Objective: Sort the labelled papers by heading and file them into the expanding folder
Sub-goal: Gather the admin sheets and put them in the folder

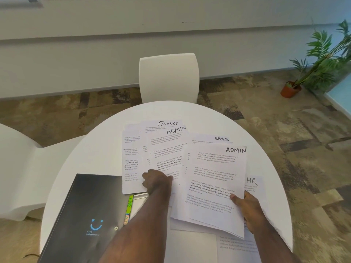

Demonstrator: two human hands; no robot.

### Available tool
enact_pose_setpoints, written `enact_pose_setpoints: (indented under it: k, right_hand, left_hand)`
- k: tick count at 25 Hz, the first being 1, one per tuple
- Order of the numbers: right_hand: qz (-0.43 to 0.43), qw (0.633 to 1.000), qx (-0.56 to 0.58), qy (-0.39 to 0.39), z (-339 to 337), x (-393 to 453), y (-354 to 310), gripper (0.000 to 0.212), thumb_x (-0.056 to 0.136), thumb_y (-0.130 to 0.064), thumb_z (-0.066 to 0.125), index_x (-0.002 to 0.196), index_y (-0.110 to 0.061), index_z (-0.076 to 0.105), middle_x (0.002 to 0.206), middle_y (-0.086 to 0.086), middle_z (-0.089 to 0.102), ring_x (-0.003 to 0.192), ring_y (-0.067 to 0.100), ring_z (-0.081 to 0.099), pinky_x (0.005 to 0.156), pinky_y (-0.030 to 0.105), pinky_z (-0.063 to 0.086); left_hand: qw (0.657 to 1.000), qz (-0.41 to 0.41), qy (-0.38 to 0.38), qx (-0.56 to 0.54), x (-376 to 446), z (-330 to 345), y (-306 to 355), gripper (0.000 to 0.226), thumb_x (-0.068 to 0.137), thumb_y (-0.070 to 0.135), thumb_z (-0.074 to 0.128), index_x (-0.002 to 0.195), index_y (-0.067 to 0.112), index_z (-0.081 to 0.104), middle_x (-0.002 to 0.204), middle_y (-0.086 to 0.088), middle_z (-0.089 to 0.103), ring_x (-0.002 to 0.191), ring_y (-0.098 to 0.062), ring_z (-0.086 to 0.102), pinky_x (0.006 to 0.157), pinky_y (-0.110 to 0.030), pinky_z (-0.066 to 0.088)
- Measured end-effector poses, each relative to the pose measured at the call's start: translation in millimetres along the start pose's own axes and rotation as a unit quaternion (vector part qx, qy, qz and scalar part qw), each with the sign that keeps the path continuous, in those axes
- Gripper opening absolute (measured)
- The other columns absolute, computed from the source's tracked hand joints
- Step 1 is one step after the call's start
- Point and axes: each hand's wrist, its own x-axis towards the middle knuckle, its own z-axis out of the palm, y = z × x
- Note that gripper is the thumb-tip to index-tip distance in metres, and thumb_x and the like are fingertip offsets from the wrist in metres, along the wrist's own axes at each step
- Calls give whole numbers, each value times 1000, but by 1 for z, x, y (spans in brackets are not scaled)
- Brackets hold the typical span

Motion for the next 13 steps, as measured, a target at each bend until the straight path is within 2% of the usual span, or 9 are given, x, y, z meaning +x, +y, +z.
enact_pose_setpoints:
  k: [3, 8, 10, 13]
  right_hand:
    - [-3, 1000, -1, -1, -3, 1, 2, 28, 90, -4, 66, 116, -15, 68, 107, 5, 74, 98, 30, 69, 95, 51, 53]
    - [-10, 1000, 19, -1, -9, 0, 3, 29, 90, -4, 66, 117, -16, 67, 109, 4, 73, 102, 29, 68, 97, 52, 51]
    - [-6, 999, 38, -5, -10, 1, 0, 27, 91, -3, 65, 115, -16, 68, 109, 5, 74, 101, 29, 69, 96, 49, 52]
    - [1, 997, 72, -24, -9, 1, -7, 25, 91, -3, 64, 113, -14, 68, 107, 5, 75, 99, 28, 70, 93, 46, 53]
  left_hand:
    - [999, -4, 23, 31, 3, 4, 4, 82, 71, 39, 85, 131, 7, 40, 132, -7, 38, 121, -31, 50, 88, -40, 53]
    - [1000, -12, 14, -1, 7, 5, 5, 77, 71, 27, 86, 128, 8, 38, 133, -10, 35, 120, -32, 50, 88, -42, 52]
    - [999, 13, 1, -38, 11, 4, -1, 65, 79, 17, 77, 129, 8, 37, 135, -15, 40, 121, -36, 53, 92, -43, 50]
    - [985, 90, 0, -147, 12, 0, -18, 47, 87, 8, 57, 132, 12, 43, 129, -16, 59, 117, -38, 57, 94, -39, 46]
